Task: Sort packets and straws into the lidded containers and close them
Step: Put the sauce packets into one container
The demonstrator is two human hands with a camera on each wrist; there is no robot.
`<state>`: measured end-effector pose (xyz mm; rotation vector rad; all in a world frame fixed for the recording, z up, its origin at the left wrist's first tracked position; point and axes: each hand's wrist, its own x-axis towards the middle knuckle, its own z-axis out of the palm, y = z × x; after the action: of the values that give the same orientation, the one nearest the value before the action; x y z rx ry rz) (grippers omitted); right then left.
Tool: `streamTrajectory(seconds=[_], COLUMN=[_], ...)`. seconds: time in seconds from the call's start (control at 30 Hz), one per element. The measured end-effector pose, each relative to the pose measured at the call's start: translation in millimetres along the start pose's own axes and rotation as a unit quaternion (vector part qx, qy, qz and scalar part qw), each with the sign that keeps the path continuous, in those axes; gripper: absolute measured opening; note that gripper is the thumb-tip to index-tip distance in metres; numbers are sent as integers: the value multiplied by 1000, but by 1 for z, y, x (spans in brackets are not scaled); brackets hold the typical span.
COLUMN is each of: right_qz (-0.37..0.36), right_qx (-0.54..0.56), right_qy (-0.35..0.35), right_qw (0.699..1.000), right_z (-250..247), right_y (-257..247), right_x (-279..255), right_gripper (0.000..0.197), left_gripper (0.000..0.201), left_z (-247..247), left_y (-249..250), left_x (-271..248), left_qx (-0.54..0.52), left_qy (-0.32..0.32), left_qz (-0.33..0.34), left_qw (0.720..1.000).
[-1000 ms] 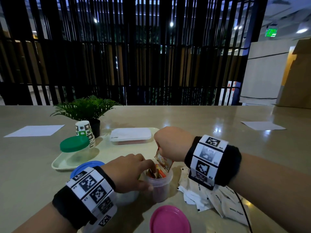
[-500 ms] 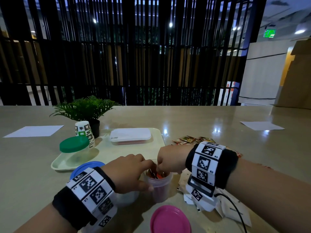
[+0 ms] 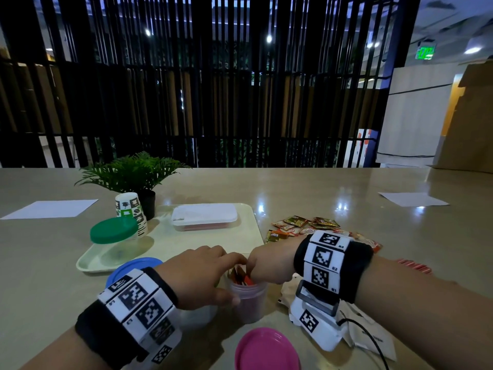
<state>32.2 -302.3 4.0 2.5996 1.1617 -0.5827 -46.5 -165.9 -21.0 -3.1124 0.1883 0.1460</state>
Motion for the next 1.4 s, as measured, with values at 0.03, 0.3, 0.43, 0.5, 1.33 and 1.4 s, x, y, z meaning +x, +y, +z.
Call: streamTrajectory(seconds=[0.03,0.3,0.43,0.5,1.33,1.4], right_qz=[1,-27,-54,-65,88,82], right_qx=[7,79,83,72,-11,-17], right_qy=[0,17,26,31,30,11], right_qw=[1000,996,995,995,996,996], right_z=[1,9,11,12,-10,-4], right_y=[3,10,11,11,116,119], right_x=[0,7,5,5,97,107], right_gripper=[34,34,34,34,51,69], left_gripper=[70,52,46,44,46,46], left_z=[0,-3,-2,-2,-4,-4], left_y=[0,1,0,0,-2,-3], left_x=[0,1,0,0,-2,-2], left_qx=[4,10,7,3,-21,-22], left_qy=[-5,-19,-20,-19,-23,-24], left_qz=[2,11,13,15,30,29], left_qw=[1000,1000,1000,1000,999,999])
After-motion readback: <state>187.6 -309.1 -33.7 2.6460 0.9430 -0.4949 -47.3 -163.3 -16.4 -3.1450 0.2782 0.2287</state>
